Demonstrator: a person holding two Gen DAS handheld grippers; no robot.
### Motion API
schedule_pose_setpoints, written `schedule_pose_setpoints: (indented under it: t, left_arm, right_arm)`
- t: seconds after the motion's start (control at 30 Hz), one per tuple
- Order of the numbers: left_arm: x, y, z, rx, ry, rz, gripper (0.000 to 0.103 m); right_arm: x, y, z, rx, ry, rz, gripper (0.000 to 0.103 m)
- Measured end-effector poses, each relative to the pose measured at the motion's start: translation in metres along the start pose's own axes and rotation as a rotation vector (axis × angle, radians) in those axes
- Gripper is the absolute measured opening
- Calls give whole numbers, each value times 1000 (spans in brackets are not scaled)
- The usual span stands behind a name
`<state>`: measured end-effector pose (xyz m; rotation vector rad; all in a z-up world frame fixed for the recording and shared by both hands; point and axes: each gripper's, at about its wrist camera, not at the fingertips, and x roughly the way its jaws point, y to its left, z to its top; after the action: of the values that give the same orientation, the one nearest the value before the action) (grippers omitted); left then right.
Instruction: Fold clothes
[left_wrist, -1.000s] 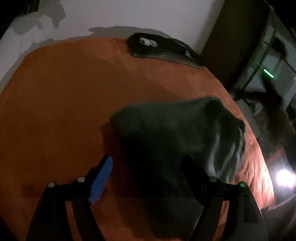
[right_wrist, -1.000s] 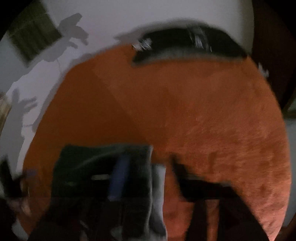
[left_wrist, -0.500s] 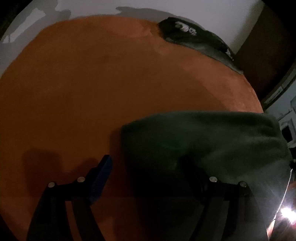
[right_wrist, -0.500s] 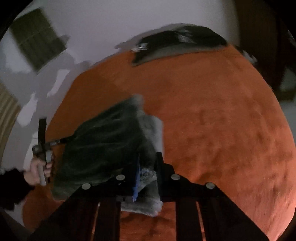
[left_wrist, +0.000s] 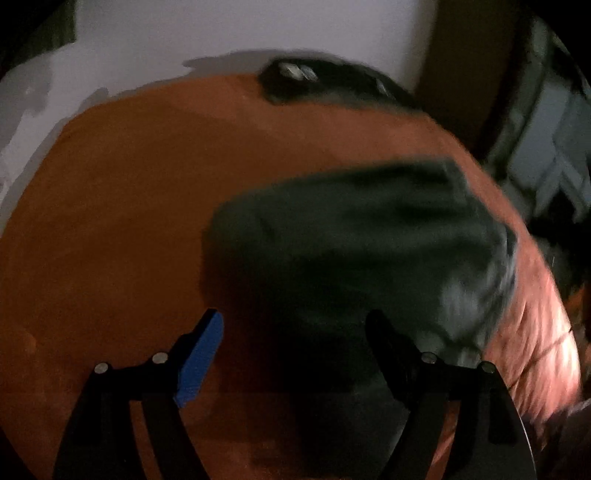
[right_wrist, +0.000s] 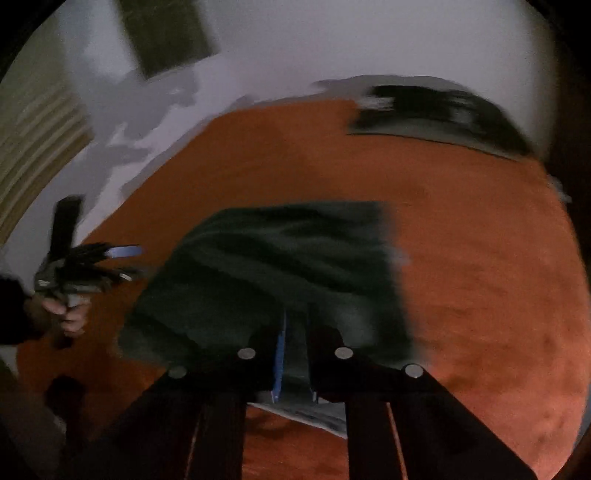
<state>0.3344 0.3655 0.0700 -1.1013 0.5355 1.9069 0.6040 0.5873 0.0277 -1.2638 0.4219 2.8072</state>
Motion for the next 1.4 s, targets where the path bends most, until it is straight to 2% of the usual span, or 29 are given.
schedule_pose_setpoints:
  t: [0.1, 0.17, 0.23, 0.3, 0.33, 0.4, 0.43, 0.5, 0.57, 0.63, 0.67, 0.7, 0.73, 0.77, 0.8, 0.9, 0.97, 1.07, 1.1, 1.13, 1.2, 1.27, 1.33, 1.4]
  left_arm:
    - [18, -3, -29, 42, 41, 8, 81]
    - [13, 3, -38, 31, 53, -30, 81]
    - [2, 9, -39, 27, 49, -61, 81]
    - [-10, 16, -40, 24, 45, -93, 81]
    - [-15, 18, -35, 14, 30, -103, 81]
    - [-23, 19, -15, -3, -13, -126, 81]
    - [-24, 19, 0, -17, -39, -145, 81]
    - [-17, 15, 17, -35, -55, -175, 81]
    - [0, 4, 30, -44, -48, -199, 81]
    - [17, -7, 43, -53, -42, -224, 81]
    - [24, -11, 33, -37, -11, -208, 81]
    - [30, -15, 20, -17, 25, -187, 81]
    - [35, -18, 5, 0, 57, -162, 81]
    - [37, -21, -8, 12, 60, -141, 81]
    - [31, -22, -19, 32, 39, -137, 81]
    - [12, -25, -35, 120, 10, -115, 81]
    - [-5, -25, -24, 150, -17, -130, 81]
    - [-17, -26, 14, 93, -75, -236, 81]
    - [-15, -29, 27, 69, -81, -267, 81]
    - [-7, -36, 37, 44, -68, -297, 81]
    - [14, -50, 41, 15, -8, -349, 81]
    - [40, -68, 32, 50, 68, -325, 81]
    - [50, -83, 15, 124, 73, -252, 81]
    - [38, -93, 0, 226, 34, -212, 81]
  right_arm:
    - [48, 18, 1, -37, 152, 5, 10]
    - [67, 4, -12, -37, 227, -86, 9]
    - [66, -24, -22, 70, 246, -82, 1]
    - [58, -39, -30, 138, 259, -64, 0]
    - [50, -40, -32, 152, 261, -48, 4]
    - [29, -22, -25, 71, 212, -59, 5]
    - [24, -18, -21, 49, 179, -31, 6]
    - [31, -15, -13, 54, 162, -45, 15]
    - [38, -13, -4, 59, 146, -59, 57]
    - [46, -10, 4, 64, 129, -73, 59]
    - [49, -9, 8, 67, 120, -80, 59]
    - [53, -7, 12, 69, 112, -87, 58]
    - [57, -6, 17, 72, 104, -95, 35]
    - [55, -15, 12, 67, 119, -192, 3]
    - [54, -25, 7, 62, 134, -289, 0]
    - [39, -58, -3, 159, 184, -360, 1]
    - [27, -58, 7, 181, 167, -260, 1]
    - [10, -40, 32, 148, 91, -101, 2]
    - [22, -30, 48, 146, 95, -15, 4]
    - [35, -24, 57, 152, 124, 16, 5]
    - [78, -12, 68, 132, 222, -11, 5]
    - [108, -8, 68, 107, 292, -99, 5]
    - [115, -20, 72, 167, 254, -138, 4]
    - [110, -28, 72, 210, 210, -164, 3]
